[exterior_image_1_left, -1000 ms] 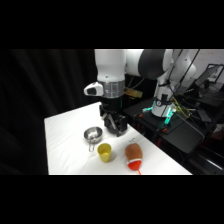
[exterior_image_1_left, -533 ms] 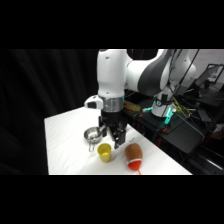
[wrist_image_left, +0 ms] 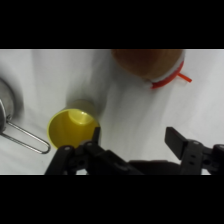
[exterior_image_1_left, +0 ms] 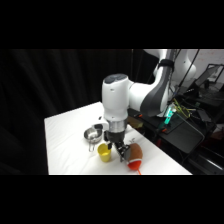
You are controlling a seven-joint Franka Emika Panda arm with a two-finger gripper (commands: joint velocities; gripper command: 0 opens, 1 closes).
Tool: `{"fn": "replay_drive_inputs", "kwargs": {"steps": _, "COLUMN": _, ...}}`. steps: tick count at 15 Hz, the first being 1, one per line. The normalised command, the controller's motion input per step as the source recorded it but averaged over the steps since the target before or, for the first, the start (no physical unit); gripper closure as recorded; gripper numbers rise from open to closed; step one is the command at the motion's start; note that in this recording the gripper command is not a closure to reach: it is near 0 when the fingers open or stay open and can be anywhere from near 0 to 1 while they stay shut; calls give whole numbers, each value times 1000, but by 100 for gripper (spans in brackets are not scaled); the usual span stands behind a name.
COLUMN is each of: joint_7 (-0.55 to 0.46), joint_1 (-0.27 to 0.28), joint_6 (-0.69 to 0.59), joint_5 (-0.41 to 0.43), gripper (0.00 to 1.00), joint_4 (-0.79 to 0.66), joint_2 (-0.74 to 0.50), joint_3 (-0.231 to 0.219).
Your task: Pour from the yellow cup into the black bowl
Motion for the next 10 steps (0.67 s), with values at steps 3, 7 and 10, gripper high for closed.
{"fn": "replay_drive_inputs", "kwargs": {"steps": 3, "joint_7": 38, "joint_1": 51, "joint_6": 104, "joint_5": -5, "gripper": 0, "joint_4": 229, "joint_2": 255, "joint_3": -45}}
{"fn": "replay_drive_inputs", "kwargs": {"steps": 7, "joint_7": 90, "joint_1": 102, "joint_6": 57, "joint_5": -84, "gripper": 0, "joint_4": 213, "joint_2": 171, "joint_3": -112}}
{"fn": "replay_drive_inputs", "kwargs": {"steps": 10, "joint_7": 96, "joint_1": 115, "joint_6": 21, "joint_5": -120, "gripper": 0, "joint_4": 182, "joint_2": 133, "joint_3": -126}}
